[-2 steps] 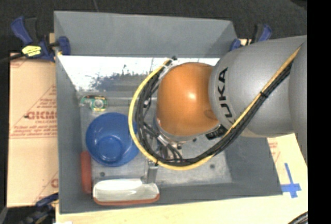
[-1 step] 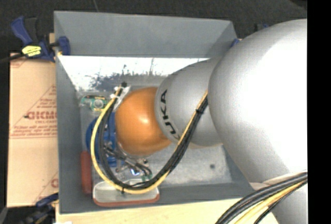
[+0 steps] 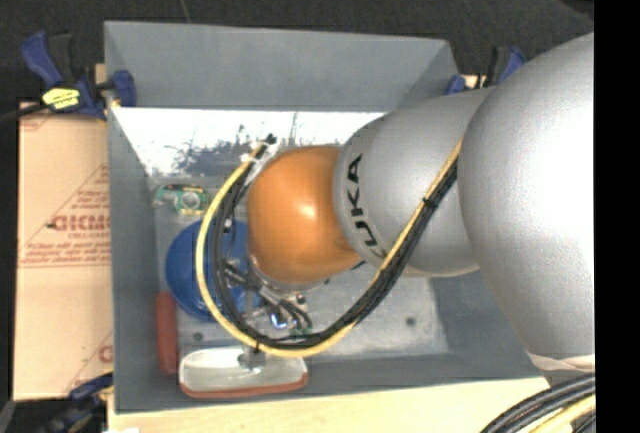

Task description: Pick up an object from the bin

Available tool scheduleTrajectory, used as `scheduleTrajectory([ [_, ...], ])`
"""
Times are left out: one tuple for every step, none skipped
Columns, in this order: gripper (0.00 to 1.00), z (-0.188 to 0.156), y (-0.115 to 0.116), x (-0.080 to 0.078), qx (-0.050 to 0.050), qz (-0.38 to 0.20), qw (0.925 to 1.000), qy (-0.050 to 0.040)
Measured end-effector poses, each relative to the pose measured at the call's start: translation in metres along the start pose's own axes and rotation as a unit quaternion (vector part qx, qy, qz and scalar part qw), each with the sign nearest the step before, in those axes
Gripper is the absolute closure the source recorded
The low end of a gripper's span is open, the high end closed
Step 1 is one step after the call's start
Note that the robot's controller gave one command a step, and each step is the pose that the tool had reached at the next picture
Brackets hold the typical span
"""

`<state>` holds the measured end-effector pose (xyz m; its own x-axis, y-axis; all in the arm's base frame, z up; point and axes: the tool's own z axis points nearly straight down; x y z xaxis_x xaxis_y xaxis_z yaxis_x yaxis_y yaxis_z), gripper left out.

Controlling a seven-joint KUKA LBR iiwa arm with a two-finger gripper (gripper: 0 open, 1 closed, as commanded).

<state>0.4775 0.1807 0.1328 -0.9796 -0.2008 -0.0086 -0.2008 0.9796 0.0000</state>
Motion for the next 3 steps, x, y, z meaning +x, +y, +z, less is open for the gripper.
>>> scheduleTrajectory([
  [0.0, 0.032, 0.025, -0.001, 0.001, -0.152, 0.9883, -0.01],
  [0.0, 0.054, 0.03, -0.01, 0.002, -0.109, 0.994, -0.0101],
  [1.0, 0.052, 0.029, -0.009, 0.005, -0.134, 0.9909, -0.0102],
])
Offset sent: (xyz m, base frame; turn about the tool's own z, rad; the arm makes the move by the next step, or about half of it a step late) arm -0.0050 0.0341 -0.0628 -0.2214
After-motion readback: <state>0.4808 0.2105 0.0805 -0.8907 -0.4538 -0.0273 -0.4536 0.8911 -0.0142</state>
